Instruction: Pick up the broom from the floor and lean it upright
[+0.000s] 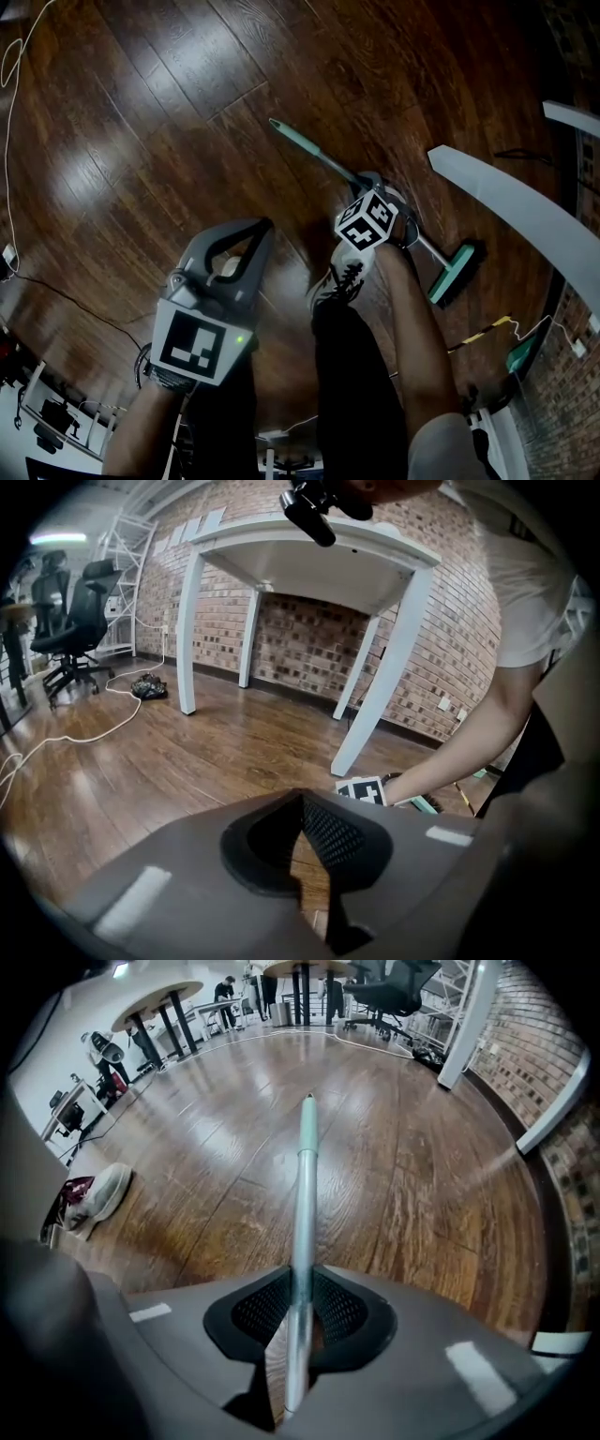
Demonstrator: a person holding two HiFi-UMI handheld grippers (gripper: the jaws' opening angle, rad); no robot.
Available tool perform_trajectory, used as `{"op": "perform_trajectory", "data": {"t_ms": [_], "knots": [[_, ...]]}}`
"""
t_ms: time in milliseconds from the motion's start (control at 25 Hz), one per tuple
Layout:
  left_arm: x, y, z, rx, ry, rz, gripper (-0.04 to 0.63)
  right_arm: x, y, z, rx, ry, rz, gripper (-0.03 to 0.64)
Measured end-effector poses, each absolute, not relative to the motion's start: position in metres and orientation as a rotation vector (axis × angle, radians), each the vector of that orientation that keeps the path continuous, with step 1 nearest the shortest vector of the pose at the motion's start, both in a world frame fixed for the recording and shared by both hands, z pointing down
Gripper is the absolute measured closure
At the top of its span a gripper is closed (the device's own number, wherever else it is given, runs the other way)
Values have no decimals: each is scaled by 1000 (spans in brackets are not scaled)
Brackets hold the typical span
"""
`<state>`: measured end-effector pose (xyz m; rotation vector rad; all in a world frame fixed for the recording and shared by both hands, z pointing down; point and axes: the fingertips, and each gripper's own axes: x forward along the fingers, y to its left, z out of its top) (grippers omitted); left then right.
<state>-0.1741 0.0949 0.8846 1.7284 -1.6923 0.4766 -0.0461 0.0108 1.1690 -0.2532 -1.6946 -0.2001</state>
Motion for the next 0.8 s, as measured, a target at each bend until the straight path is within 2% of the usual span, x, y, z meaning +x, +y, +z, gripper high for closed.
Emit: {"op": "perform_trajectory", "data": {"t_ms": [360, 800], "knots": [[-170, 91, 784, 1834, -1675, 532, 595, -27, 4, 1031, -89, -1812, -234, 534], [-106, 44, 642, 2166, -1561, 640, 595, 49, -16, 854, 187, -1964, -264, 529]]}}
